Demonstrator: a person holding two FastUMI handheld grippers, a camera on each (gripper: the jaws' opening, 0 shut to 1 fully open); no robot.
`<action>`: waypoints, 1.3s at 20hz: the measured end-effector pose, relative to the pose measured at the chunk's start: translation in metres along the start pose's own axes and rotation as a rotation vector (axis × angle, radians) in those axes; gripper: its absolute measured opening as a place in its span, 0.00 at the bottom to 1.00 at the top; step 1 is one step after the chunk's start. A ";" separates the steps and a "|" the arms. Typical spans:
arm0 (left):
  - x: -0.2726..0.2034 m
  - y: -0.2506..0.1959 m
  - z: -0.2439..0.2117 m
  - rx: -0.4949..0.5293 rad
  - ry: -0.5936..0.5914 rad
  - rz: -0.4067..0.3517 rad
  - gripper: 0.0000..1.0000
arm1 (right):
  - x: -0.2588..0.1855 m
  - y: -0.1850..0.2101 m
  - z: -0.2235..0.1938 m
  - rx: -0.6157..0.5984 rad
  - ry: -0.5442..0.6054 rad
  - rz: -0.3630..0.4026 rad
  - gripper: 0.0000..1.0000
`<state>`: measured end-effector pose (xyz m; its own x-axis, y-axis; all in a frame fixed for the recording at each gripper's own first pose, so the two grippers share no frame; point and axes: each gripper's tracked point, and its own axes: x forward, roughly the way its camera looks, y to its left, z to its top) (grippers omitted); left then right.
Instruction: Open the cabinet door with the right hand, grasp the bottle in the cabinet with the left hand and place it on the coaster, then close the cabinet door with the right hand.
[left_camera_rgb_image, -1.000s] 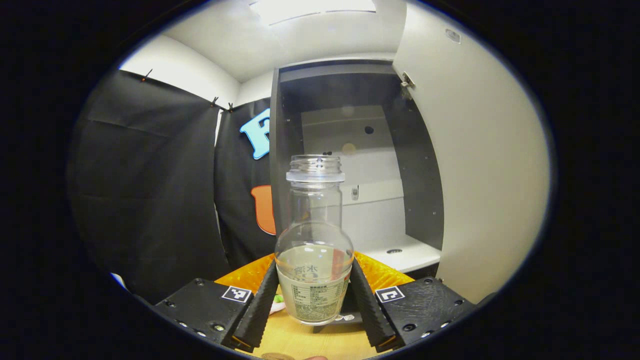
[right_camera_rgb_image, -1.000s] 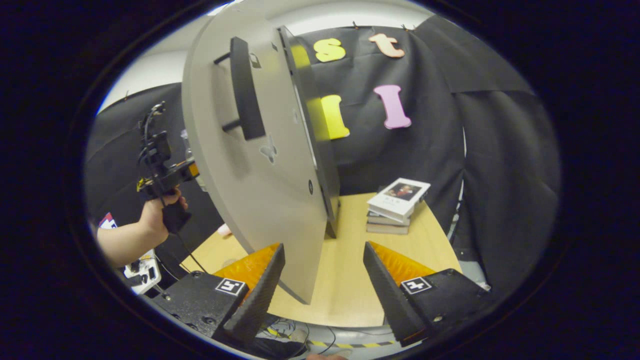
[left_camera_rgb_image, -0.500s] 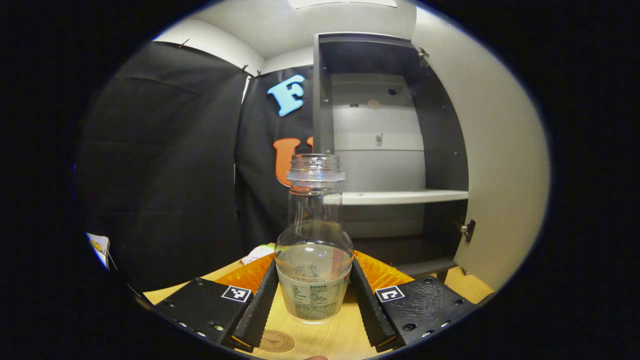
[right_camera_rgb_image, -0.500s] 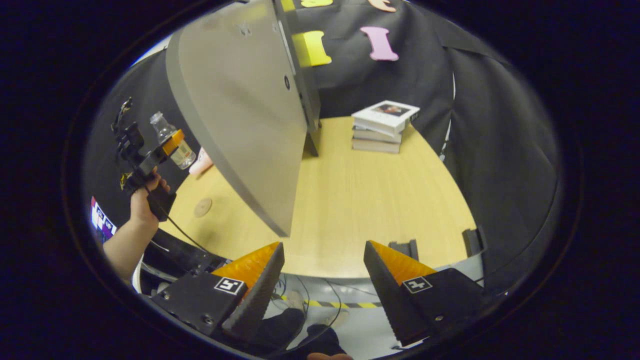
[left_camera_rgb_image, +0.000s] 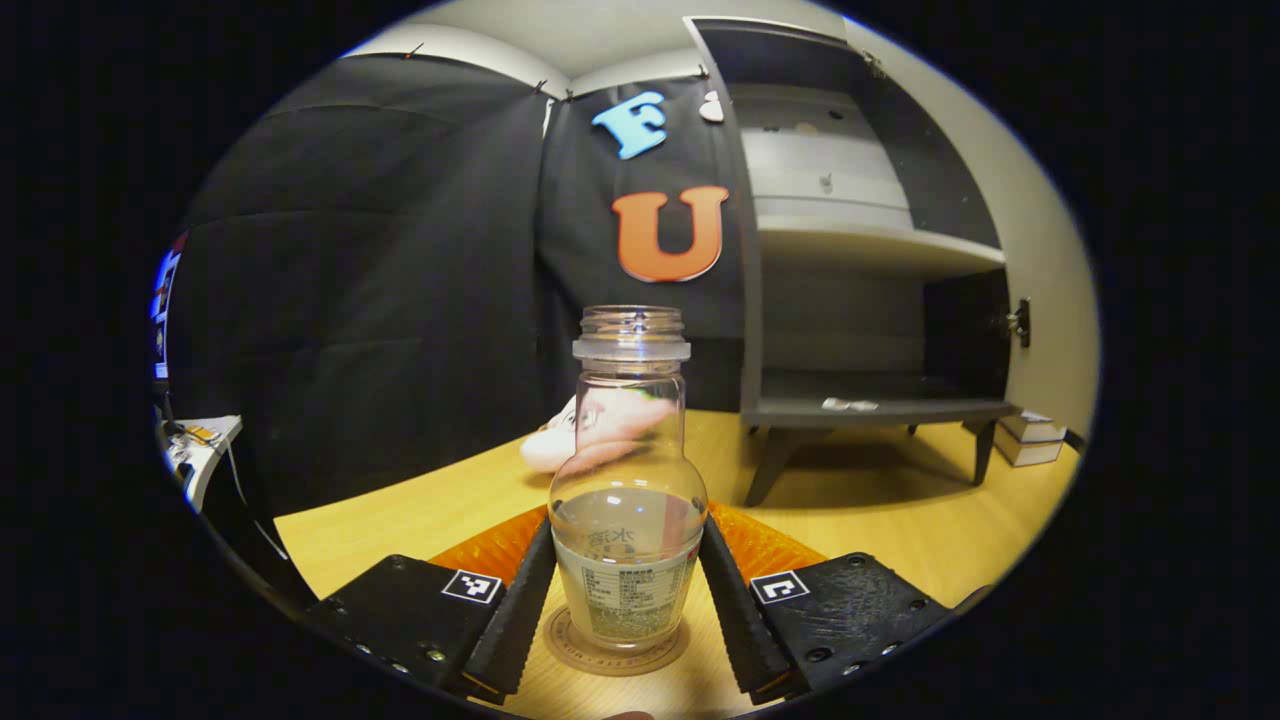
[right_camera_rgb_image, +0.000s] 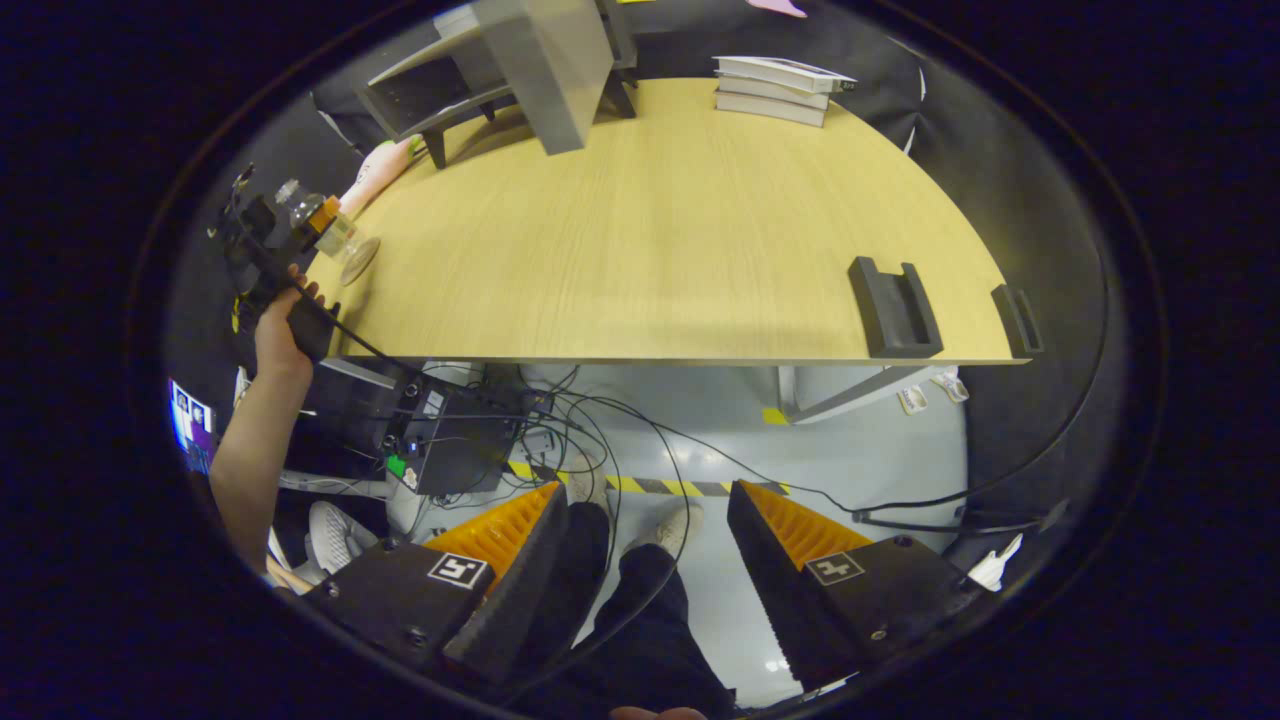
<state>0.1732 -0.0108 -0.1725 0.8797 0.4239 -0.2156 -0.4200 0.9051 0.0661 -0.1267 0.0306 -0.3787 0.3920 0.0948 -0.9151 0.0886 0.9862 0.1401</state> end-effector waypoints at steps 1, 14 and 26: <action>0.000 0.003 0.002 -0.004 -0.015 0.014 0.76 | 0.001 0.010 0.000 0.009 0.009 0.014 0.96; 0.000 0.011 -0.010 -0.084 0.014 0.011 0.94 | 0.019 0.042 -0.009 0.017 0.107 0.058 0.96; -0.023 0.005 0.037 0.000 -0.075 -0.013 0.96 | 0.013 0.023 -0.002 0.021 0.063 0.010 0.96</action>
<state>0.1596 -0.0148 -0.1315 0.8994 0.4130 -0.1431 -0.4080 0.9107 0.0641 -0.1215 0.0546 -0.3878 0.3350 0.1133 -0.9354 0.1043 0.9822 0.1563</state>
